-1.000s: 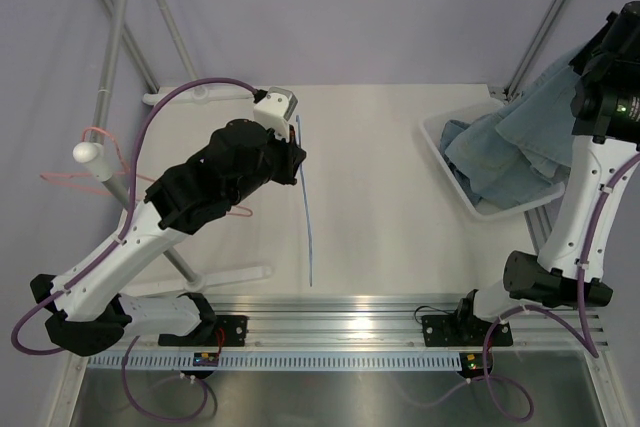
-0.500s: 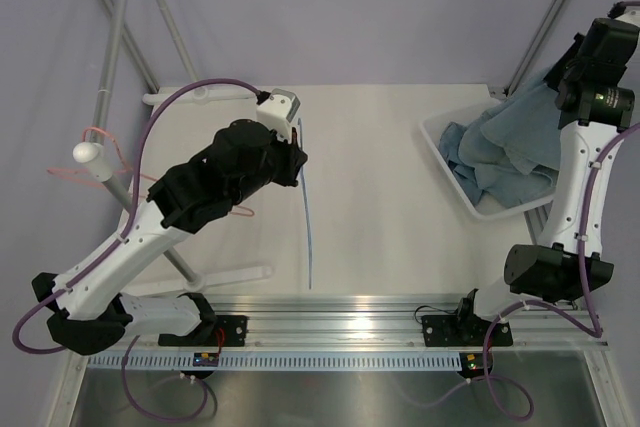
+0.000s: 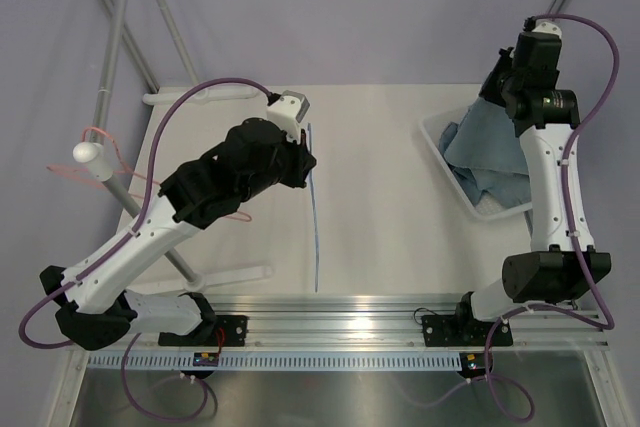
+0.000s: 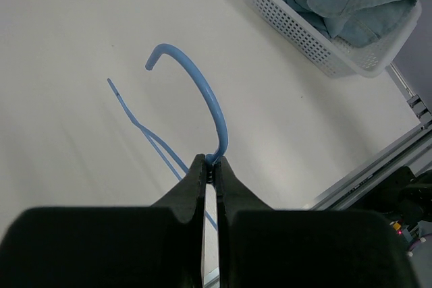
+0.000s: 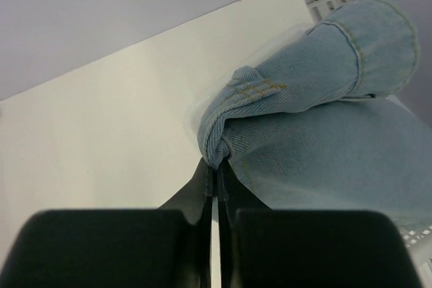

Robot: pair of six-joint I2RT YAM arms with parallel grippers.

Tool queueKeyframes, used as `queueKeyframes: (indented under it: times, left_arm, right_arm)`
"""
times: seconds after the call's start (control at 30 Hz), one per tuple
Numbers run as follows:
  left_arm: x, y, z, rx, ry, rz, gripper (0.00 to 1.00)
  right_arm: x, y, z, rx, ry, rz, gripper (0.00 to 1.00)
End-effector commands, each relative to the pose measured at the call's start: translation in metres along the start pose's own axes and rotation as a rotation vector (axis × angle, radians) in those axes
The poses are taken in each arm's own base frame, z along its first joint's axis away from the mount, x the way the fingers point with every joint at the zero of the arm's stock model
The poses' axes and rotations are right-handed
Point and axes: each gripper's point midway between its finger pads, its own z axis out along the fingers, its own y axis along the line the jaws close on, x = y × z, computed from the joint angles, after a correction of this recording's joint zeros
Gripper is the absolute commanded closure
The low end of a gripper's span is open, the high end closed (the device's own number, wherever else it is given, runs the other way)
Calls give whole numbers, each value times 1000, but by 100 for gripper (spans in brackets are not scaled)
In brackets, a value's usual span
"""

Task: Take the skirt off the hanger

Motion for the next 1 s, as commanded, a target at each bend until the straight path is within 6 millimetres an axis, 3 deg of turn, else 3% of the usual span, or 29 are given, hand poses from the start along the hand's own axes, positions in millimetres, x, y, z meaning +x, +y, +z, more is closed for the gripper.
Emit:
queueKeyframes:
  times: [0.0, 0.13, 0.2, 0.23, 0.4, 0.5, 0.6, 0.7, 0.73, 0.77, 0.8, 0.9, 0.97]
  left_arm:
    - [-19, -12, -6, 53, -62, -36, 100]
    - [-18, -9, -13, 51, -69, -42, 100]
    - [-17, -7, -15, 46, -70, -44, 100]
    - [-16, -6, -16, 43, -67, -42, 100]
    - [-13, -2, -19, 30, -68, -33, 100]
    - [-9, -1, -15, 27, -64, -34, 100]
    - [-8, -7, -10, 47, -56, -50, 100]
    - [-9, -10, -6, 54, -52, -55, 100]
    - [-10, -10, -6, 51, -53, -55, 100]
    - [-10, -9, -6, 47, -51, -55, 100]
    - [-12, -10, -5, 48, -53, -55, 100]
    - [-18, -10, -6, 43, -66, -60, 100]
    - [-18, -9, -4, 33, -63, -57, 100]
  right_arm:
    - [-32, 26, -32, -85, -140, 46, 100]
    - [-21, 2, -15, 21, -119, 51, 100]
    - [-5, -16, 2, 72, -61, 88, 100]
    - [2, -39, 13, 123, -36, 129, 100]
    - [19, -94, 28, 264, 4, 157, 100]
    - [41, -104, 39, 305, 86, 135, 100]
    - [86, -112, 57, 330, 203, 145, 100]
    - [129, -107, 72, 295, 338, 164, 99]
    - [145, -104, 76, 275, 391, 163, 93]
    - [168, -105, 82, 276, 477, 157, 76]
    - [179, -103, 83, 280, 514, 143, 72]
    - [194, -108, 81, 328, 547, 96, 70]
    - [176, -105, 67, 335, 497, 63, 68]
